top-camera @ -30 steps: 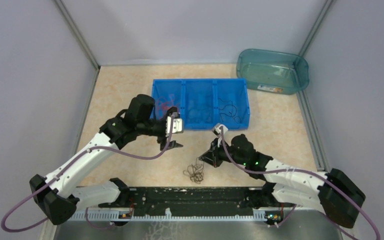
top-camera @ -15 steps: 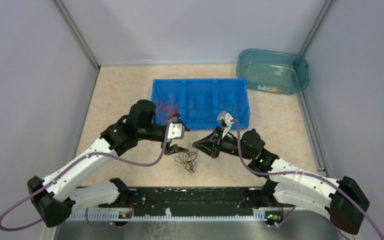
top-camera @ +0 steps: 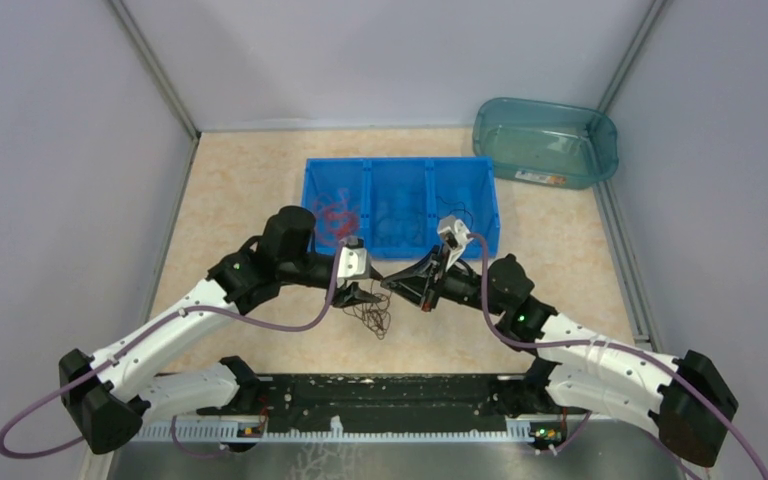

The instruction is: Untangle the cables

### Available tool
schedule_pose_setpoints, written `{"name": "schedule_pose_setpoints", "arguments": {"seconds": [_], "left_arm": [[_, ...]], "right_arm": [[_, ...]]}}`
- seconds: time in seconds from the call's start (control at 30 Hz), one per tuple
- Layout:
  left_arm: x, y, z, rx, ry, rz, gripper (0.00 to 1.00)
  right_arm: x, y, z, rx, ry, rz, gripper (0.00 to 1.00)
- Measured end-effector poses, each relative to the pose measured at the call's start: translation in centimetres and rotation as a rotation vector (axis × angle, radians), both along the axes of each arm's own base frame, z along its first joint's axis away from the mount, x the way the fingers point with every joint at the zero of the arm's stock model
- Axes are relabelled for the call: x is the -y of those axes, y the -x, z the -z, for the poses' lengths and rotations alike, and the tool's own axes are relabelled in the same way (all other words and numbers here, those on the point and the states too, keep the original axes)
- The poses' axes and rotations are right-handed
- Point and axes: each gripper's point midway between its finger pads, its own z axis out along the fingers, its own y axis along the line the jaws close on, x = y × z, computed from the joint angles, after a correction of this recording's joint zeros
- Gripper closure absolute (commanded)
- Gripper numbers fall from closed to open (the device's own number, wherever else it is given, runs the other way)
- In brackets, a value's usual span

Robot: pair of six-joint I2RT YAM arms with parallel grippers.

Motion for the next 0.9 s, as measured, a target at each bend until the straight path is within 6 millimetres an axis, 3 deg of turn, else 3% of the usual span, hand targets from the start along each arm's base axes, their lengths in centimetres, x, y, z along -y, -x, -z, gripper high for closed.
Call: {"name": "schedule_pose_setpoints", "arguments": {"seconds": [0.2,0.37,0.53,0.63,0.77,0.9], "left_arm": [[0.2,-0.1,-0.3,0.003,0.013,-0.002,0.66],[0.2,-0.2,-0.3,0.005,0.011,-0.007,0.70],[0.1,-0.3,-0.3,0.007,0.009,-0.010,0.92],[0.1,-0.6,-0.3,0.016,0.007,-0.025,0.97],[0.2,-1.3,-0.6,0.045,0.016,-0.051,1.00],[0.3,-1.9,-1.3,0.072,0.025,-0.074,1.00]], "right_arm": [[-0.1,0.1,-0.3,-0.002,-0.006,-0.008,1.00],[-0.2,0.1,-0.3,-0.010,-0.012,-0.015,1.00],[-0.3,0.2,-0.3,-0.016,-0.014,-0.017,1.00],[-0.3,0.2,-0.4,-0.022,-0.019,-0.018,1.00],[-0.3,0.3,-0.9,-0.032,-0.040,-0.021,0.83],[-0.1,0.7,-1.3,-0.036,-0.083,-0.035,0.74]]}}
